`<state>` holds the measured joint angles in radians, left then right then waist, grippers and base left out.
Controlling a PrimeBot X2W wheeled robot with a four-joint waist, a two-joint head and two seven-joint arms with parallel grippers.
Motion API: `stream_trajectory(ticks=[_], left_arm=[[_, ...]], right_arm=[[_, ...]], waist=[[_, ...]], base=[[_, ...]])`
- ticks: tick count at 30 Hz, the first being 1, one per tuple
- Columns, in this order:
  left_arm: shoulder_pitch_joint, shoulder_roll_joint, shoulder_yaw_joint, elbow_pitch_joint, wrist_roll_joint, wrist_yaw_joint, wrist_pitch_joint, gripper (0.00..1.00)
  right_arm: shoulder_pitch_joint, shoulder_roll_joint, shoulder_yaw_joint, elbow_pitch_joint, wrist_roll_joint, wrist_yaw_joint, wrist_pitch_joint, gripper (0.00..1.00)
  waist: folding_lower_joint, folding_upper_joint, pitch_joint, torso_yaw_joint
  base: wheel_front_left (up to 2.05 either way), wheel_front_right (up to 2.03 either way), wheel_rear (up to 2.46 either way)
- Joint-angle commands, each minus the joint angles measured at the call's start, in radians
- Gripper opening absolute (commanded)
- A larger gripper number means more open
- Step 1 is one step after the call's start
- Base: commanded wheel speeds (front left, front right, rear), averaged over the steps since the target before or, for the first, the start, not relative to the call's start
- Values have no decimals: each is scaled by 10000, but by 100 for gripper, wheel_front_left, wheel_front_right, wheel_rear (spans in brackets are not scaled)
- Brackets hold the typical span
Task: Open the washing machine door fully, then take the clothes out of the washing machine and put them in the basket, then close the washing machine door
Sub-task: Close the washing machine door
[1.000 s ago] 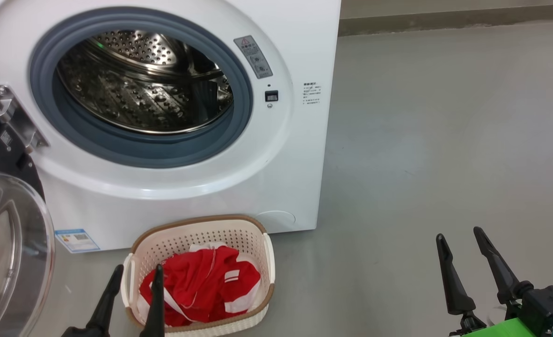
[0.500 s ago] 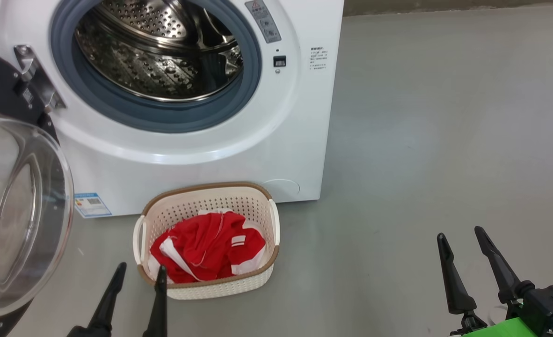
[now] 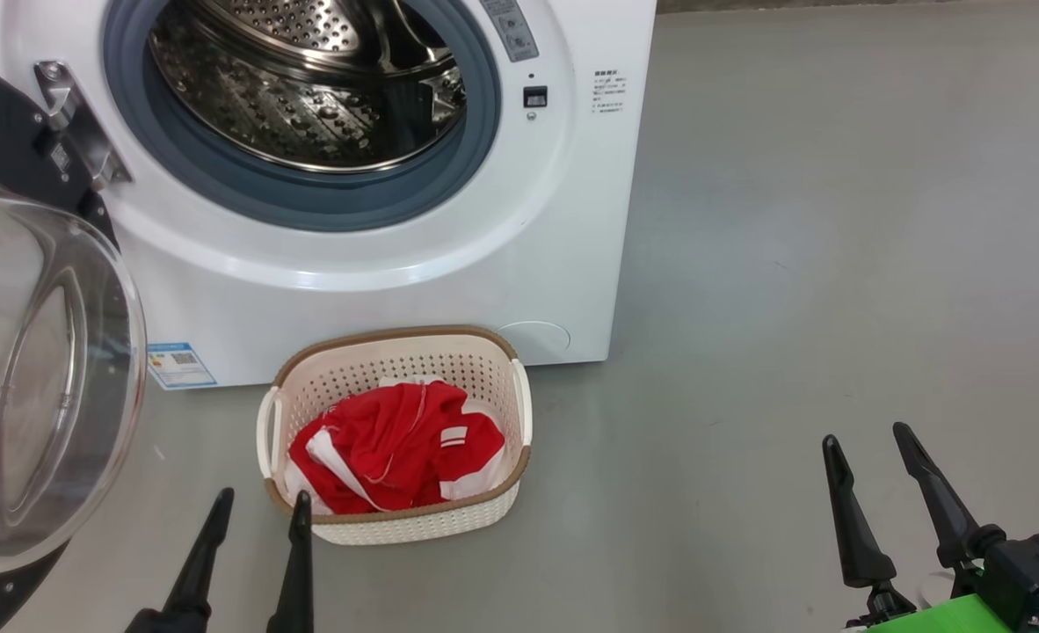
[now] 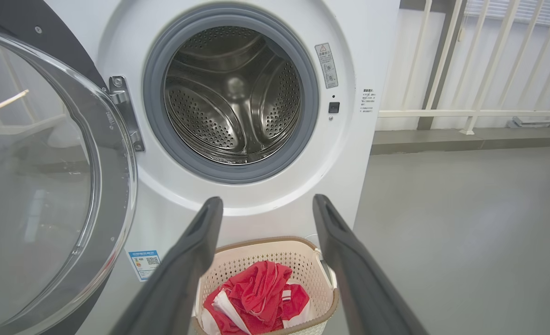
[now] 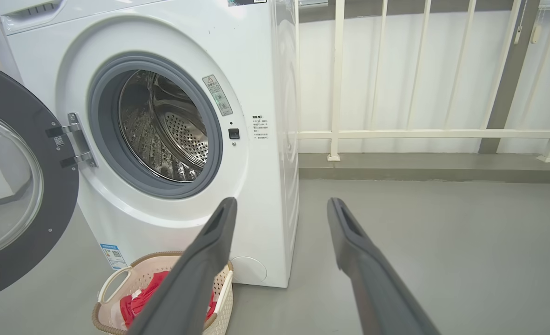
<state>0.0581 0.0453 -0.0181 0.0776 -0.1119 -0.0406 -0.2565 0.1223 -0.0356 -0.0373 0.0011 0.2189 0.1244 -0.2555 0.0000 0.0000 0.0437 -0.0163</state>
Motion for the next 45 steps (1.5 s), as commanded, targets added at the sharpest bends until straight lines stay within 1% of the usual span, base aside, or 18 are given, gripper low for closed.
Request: stream_trajectory(ticks=[1,8,19,20,28,30,39,45], left_arm=[[-410,60,310,-341,110,102,-53,100],[-471,57,309,-508,174,268,-53,100],[-567,52,201,-965,144,568,-53,100],[-567,52,201,-965,144,568,-53,100],[-524,50,211,-1163,1,793,-53,100],[-468,50,164,-1264,-36,872,-53,100],[-291,50,178,-1420,-104,938,-53,100],[-239,49,223,-1430,-130,966,-53,100]], right_arm=[[-352,-146,206,-269,10,63,-63,100],[-384,-146,299,-298,-13,63,-63,100],[-549,-146,438,-371,-213,63,-63,100],[-549,-146,438,-371,-213,63,-63,100],[-630,-146,586,-357,-328,63,-63,100],[-600,-146,651,-350,-340,63,-63,100],[-493,-146,797,-289,-286,63,-63,100],[-480,-146,841,-273,-284,63,-63,100]], waist=[[0,0,17,54],[0,0,78,448],[0,0,311,1665],[0,0,311,1665],[0,0,172,2644],[0,0,84,3038],[0,0,-119,4042],[0,0,-178,4403]], base=[[0,0,0],[0,0,0],[0,0,0],[0,0,0],[0,0,0],[0,0,0],[0,0,0],[0,0,0]])
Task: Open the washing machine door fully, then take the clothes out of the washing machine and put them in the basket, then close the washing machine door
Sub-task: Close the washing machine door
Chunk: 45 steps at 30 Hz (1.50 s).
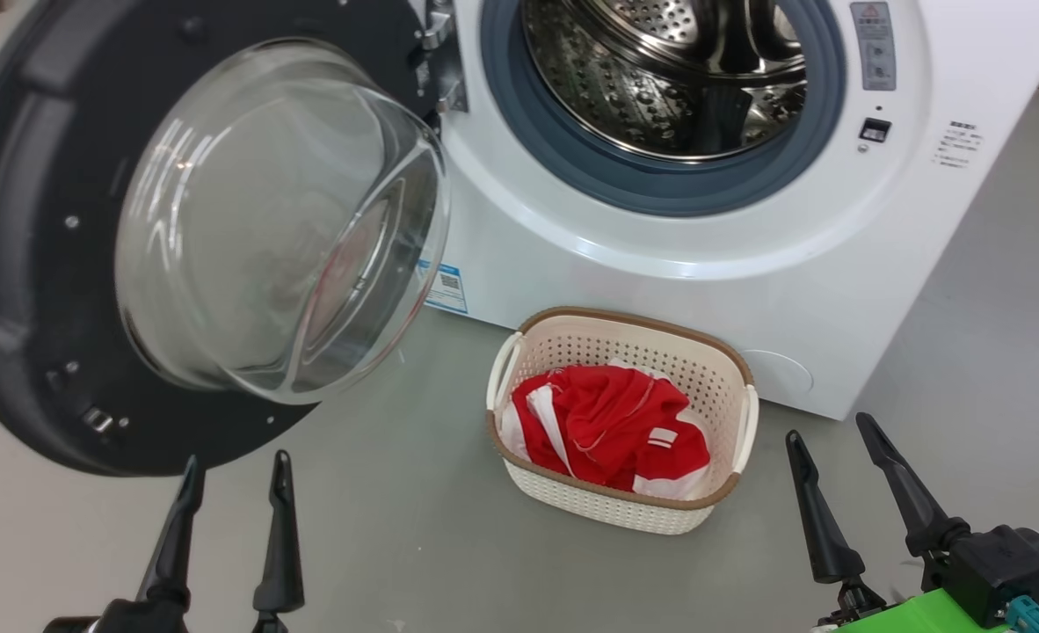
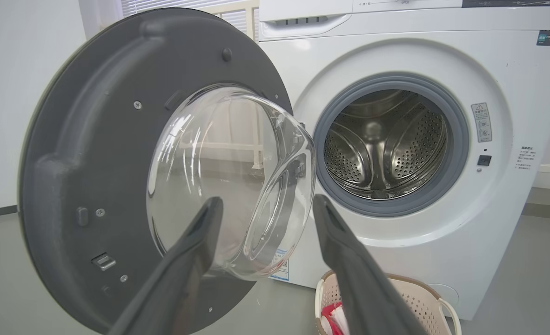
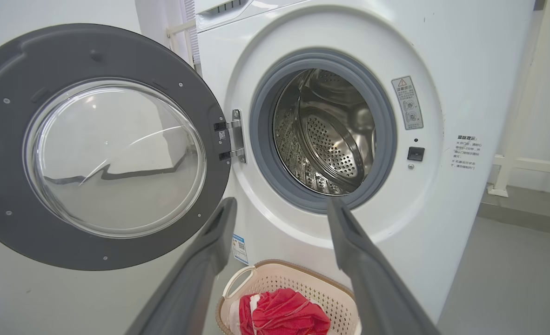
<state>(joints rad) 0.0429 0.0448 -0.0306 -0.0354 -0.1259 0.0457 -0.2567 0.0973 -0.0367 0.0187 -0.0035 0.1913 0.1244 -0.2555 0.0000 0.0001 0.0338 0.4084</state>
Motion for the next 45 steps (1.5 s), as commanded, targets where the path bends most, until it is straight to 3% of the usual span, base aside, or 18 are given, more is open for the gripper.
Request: stream_trajectory(ticks=[1,15,16,17,25,30,36,45], left_arm=[[-78,55,365,-308,26,139,-51,100],[-18,55,395,-551,17,257,-51,100],[-52,55,404,-661,14,237,-51,62],[-87,66,424,-749,55,210,-51,0],[-743,490,1261,-1284,161,143,-51,0],[-1598,709,2135,-1251,-589,-241,-51,0],[-3116,924,3287,-281,-2296,-815,-29,0],[-5826,1894,5040,2333,-5732,-1119,1783,0]], right_arm=[[-223,-135,279,-225,-6,63,-63,100],[-82,-135,330,-197,50,63,-63,100],[-81,-135,318,-192,48,63,-63,100],[-83,-135,303,-182,45,63,-63,100],[-138,-135,312,-111,36,63,-63,100],[-132,-135,290,-42,50,63,-63,100],[-126,-135,322,-5,40,63,-63,100],[-156,-135,347,38,122,63,-63,100]], waist=[[0,-1,-88,186],[0,-1,-182,396],[0,-1,-174,394],[0,-1,-167,388],[0,-1,-129,215],[0,-1,-143,97],[0,-1,-139,-35],[0,-1,-56,-308]], base=[[0,0,0],[0,0,0],[0,0,0],[0,0,0],[0,0,0],[0,0,0],[0,0,0],[0,0,0]])
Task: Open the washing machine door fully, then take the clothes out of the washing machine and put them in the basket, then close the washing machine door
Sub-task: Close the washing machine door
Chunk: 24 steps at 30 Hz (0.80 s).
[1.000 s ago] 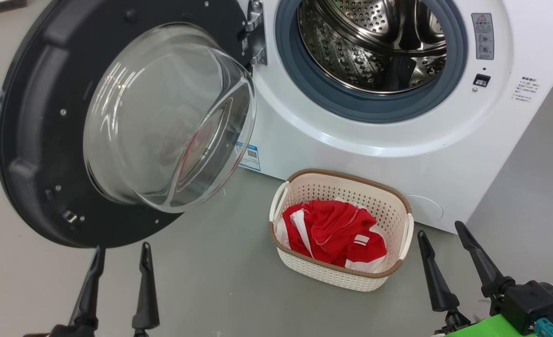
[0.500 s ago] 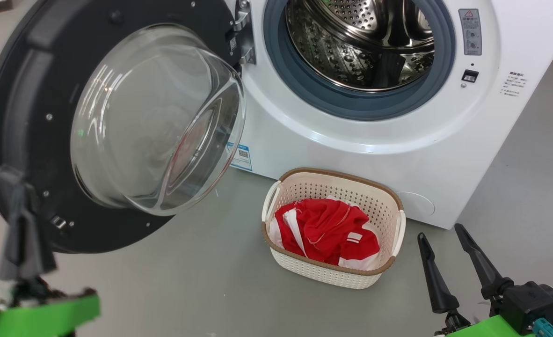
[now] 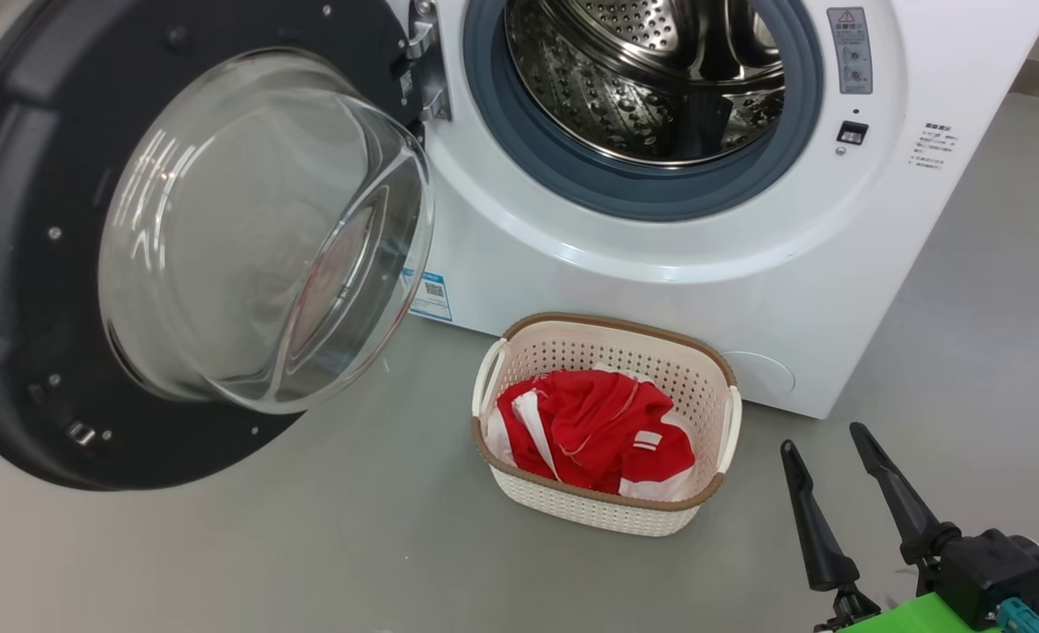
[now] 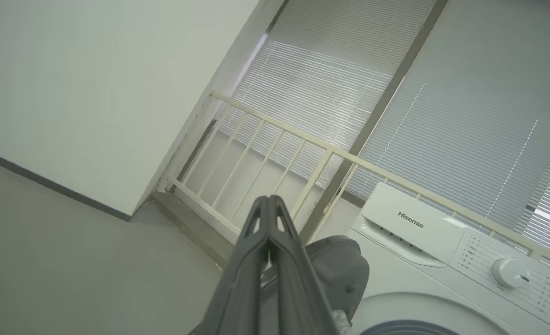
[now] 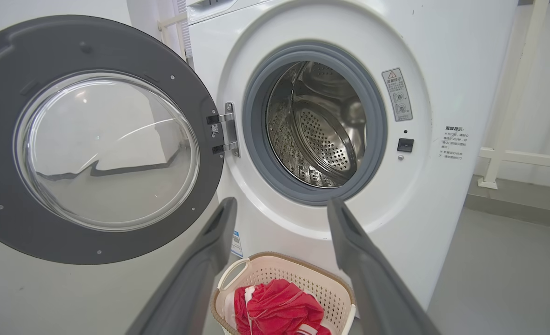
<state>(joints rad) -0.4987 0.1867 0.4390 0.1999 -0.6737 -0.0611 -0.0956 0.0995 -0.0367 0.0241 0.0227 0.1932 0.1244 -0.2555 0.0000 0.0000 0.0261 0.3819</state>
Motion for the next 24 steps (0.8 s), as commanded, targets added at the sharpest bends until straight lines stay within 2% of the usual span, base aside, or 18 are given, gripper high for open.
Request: stream_trajectory(ticks=[1,6,11,16,24], left_arm=[[-708,565,533,402,-688,-55,466,0],[-1775,1489,992,2443,-1594,9,1543,0],[-2724,2130,1203,4301,-2258,81,2536,0],[-3415,2566,1293,5694,-2686,231,3374,0],[-4163,2866,1260,7159,-3136,651,4792,0]], right_arm=[[-173,-135,311,-219,108,63,-63,100],[-176,-135,374,-193,131,63,-63,100],[-139,-135,432,-174,90,63,-63,100],[-67,-135,440,-149,67,63,-63,100],[43,-135,431,-170,11,63,-63,100]], waist=[[0,0,28,-71],[0,0,22,-230],[0,0,-13,-351],[0,0,-101,-433],[0,0,-247,-486]], base=[[0,0,0],[0,0,0],[0,0,0],[0,0,0],[0,0,0]])
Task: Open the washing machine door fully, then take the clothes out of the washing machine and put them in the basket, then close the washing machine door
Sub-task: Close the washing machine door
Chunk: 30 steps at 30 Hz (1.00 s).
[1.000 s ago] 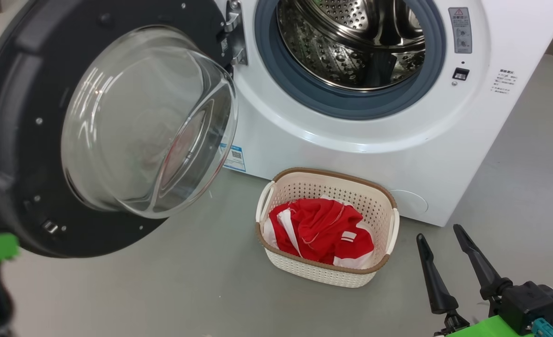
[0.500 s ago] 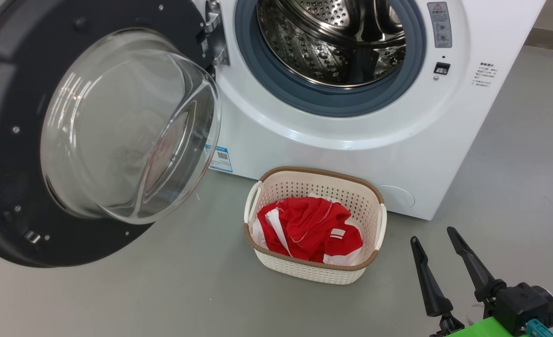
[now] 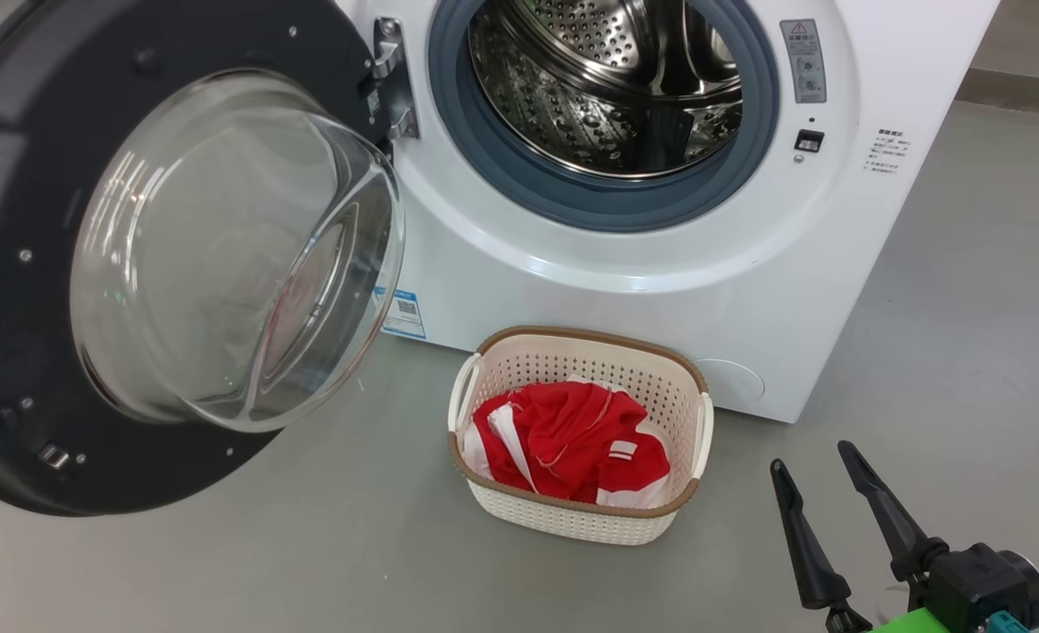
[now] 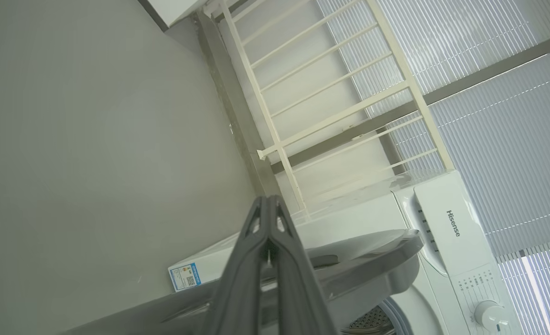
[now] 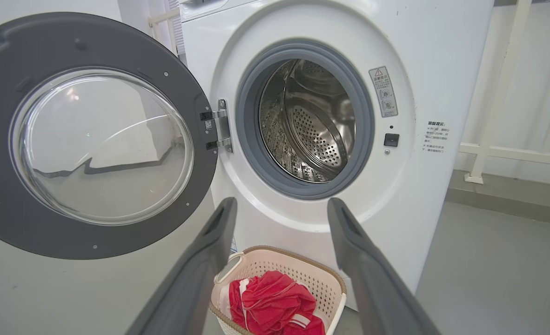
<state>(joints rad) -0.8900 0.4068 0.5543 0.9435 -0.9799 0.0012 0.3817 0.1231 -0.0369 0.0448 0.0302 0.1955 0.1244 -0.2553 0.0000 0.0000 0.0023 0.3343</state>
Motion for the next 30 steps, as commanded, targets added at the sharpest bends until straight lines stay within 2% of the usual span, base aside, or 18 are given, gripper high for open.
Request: stream_trajectory(ticks=[1,7,11,18,30], left_arm=[[-330,681,83,-134,-120,37,205,0],[-570,703,-100,548,-228,-40,871,0],[-588,628,-200,819,-193,-94,885,0],[-506,348,-305,1196,-355,-316,1440,0],[-335,-189,-70,1030,-983,-527,2316,0]], right_arm=[[-191,-133,232,-250,-16,63,-65,100],[-152,-133,311,-295,14,63,-65,100],[-144,-133,296,-337,27,63,-65,100],[-165,-133,263,-415,32,63,-65,100],[-159,-133,208,-483,39,63,-65,100]], waist=[[0,0,-17,-25],[0,0,-27,-184],[0,0,24,-238],[0,0,51,-276],[0,0,29,-151]], base=[[0,0,0],[0,0,0],[0,0,0],[0,0,0],[0,0,0]])
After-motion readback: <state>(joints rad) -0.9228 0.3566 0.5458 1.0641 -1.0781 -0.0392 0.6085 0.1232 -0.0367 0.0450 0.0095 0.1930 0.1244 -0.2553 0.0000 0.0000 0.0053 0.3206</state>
